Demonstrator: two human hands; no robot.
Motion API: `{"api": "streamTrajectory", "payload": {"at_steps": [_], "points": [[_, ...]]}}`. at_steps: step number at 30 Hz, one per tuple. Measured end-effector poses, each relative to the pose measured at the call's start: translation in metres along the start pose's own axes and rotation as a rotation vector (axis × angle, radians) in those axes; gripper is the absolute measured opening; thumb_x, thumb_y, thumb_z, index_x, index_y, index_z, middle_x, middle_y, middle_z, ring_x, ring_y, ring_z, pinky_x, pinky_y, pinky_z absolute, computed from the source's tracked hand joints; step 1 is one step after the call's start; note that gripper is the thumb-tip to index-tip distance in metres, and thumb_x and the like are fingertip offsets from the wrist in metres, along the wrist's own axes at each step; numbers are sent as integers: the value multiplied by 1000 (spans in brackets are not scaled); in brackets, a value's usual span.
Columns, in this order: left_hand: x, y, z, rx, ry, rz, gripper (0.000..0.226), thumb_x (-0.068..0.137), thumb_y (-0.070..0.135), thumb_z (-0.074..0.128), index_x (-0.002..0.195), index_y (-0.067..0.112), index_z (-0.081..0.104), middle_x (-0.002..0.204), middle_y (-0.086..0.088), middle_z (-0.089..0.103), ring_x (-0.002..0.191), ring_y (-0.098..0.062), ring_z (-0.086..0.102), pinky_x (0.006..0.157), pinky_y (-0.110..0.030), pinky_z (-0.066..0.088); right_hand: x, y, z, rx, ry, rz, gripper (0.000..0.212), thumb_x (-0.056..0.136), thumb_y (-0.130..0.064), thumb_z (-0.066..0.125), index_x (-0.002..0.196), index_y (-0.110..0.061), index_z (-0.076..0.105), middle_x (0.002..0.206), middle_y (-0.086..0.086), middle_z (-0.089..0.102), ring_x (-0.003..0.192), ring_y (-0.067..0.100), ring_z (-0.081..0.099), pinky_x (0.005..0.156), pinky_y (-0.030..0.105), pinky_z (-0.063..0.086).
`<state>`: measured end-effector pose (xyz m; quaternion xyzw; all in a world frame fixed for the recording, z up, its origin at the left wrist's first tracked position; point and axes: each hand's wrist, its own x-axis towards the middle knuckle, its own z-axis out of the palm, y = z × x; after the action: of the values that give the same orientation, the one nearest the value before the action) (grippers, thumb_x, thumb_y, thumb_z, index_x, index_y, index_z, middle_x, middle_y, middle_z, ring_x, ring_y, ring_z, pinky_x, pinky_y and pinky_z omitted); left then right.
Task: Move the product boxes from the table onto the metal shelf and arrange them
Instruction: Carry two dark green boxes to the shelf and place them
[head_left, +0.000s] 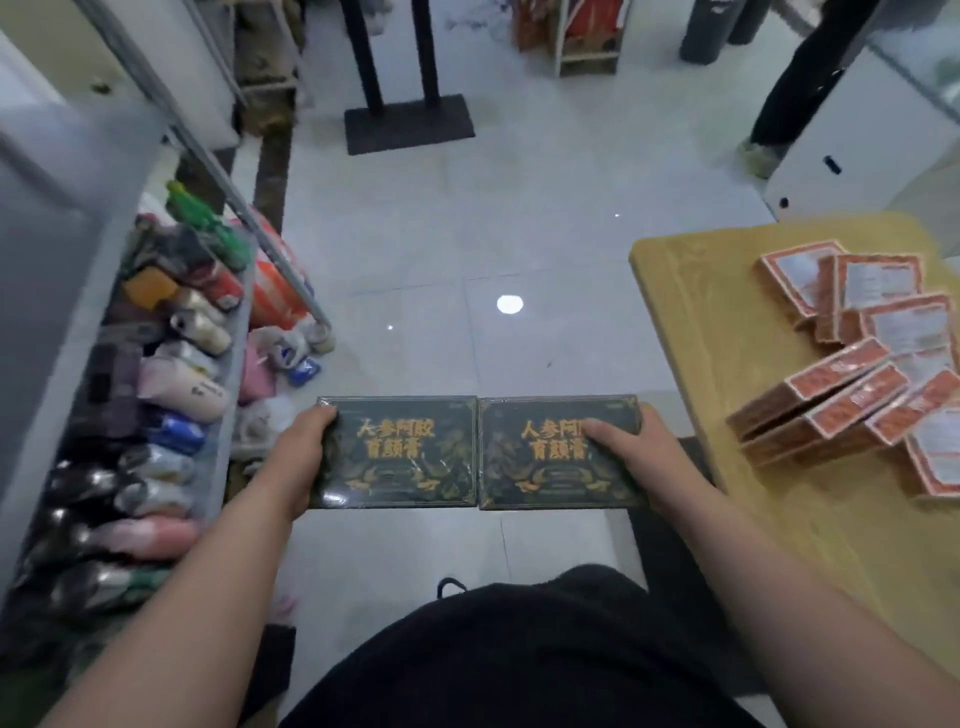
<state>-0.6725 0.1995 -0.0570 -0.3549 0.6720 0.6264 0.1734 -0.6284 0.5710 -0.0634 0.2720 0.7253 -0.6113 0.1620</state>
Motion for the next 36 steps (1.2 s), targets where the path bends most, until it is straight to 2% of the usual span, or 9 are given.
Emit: {"api": "streamTrajectory", "payload": {"at_steps": [2,7,13,18,21,25,27,32,36], "points": [[3,7,-37,-69,59,18,30,96,39,52,98,14,68,77,-8,75,65,-23,71,53,-33,57,18,-25,35,-41,-80,-17,61,78,-42,85,125,-22,51,110,4,71,90,21,75,74,40,63],[5,21,-105,-196,190,37,28,93,41,57,104,18,67,93,-14,74,77,-29,70,75,-48,57,68,-80,109,-136,-287,-92,66,70,-46,89,121,-24,53,110,3,73,90,21,76,76,43,64],[0,26,-136,-249,373,65,27,88,19,72,110,21,57,99,-14,71,72,-25,71,59,-38,57,133,-151,186,-282,-536,-209,71,62,-52,93,118,-20,63,105,4,77,90,24,77,82,50,62],[-11,54,-140,-373,605,104,30,87,20,72,114,16,61,96,-16,71,63,-22,70,55,-34,55,171,-233,238,-329,-739,-347,54,73,-34,90,117,-19,61,104,1,77,89,17,76,72,33,61],[-24,82,-138,-485,743,161,24,89,19,70,110,19,59,94,-14,70,62,-22,70,56,-39,57,184,-295,276,-377,-887,-453,55,75,-32,90,119,-18,61,105,3,77,90,18,76,74,34,61],[-55,123,-140,-584,915,288,35,78,23,77,106,19,58,97,-18,68,65,-26,70,60,-46,57,180,-374,328,-420,-1065,-598,63,69,-40,92,119,-22,59,107,3,77,91,22,76,83,43,62],[-76,139,-145,-600,1005,353,24,82,20,75,101,22,59,93,-16,68,70,-28,67,69,-43,56,168,-407,353,-432,-1122,-667,73,61,-50,93,120,-25,58,107,0,76,92,21,76,86,46,61],[-129,170,-171,-657,1193,446,22,90,22,70,109,20,58,80,-10,71,66,-26,69,63,-42,59,113,-476,414,-432,-1252,-838,99,50,-67,91,130,-25,53,111,0,75,88,17,76,80,44,62],[-166,194,-197,-692,1338,524,20,90,20,70,104,22,56,82,-10,69,64,-24,68,58,-40,60,66,-516,461,-368,-1334,-949,86,58,-60,92,126,-22,56,108,0,76,89,19,76,79,44,63]]}}
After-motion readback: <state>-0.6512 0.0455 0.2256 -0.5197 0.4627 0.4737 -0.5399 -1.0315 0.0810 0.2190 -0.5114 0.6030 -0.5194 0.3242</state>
